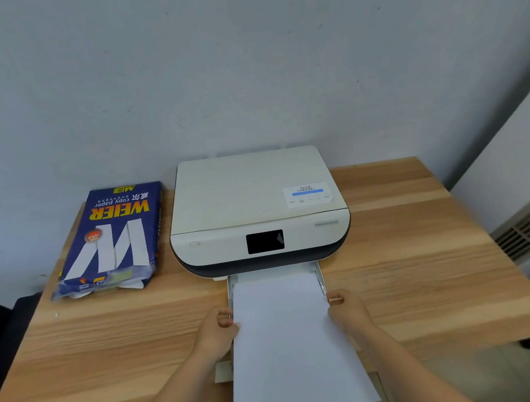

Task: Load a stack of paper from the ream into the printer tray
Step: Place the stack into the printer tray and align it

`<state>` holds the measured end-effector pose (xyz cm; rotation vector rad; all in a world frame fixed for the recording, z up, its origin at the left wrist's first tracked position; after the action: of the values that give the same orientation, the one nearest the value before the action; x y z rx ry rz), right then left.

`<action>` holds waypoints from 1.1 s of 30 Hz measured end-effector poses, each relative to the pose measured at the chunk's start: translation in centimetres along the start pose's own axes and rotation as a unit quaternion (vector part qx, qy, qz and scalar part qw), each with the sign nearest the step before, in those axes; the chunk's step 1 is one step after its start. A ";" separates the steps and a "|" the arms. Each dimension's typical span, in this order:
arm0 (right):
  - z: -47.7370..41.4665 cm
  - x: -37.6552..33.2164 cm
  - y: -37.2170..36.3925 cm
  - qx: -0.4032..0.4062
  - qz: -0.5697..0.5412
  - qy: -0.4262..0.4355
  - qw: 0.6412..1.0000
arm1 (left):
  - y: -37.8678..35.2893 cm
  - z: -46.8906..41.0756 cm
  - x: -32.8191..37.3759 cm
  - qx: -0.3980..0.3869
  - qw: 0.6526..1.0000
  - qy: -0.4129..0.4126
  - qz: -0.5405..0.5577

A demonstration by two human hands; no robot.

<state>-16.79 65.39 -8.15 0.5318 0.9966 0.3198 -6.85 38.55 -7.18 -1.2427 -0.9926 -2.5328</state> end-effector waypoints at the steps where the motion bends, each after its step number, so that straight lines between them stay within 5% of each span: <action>1: 0.0 0.0 0.0 0.002 -0.005 0.002 1.000 | 0.0 -0.1 0.1 0.003 1.000 -0.002 0.001; 33: -0.5 0.3 0.1 0.010 -0.053 -0.068 0.996 | -1.3 -3.0 -0.5 0.034 0.999 0.012 0.011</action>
<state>-17.09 65.75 -8.49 0.5095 0.8923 0.1766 -8.98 37.59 -9.47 -1.1954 -1.0451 -2.4686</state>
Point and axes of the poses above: each hand's wrist, its own z-axis away from the middle knuckle, its own y-axis out of the back of the hand, x = y × z, the point moved 4 cm from there along -z, towards the middle knuckle, and after that the axes turned 15 degrees about x, right-handed, at the moved point
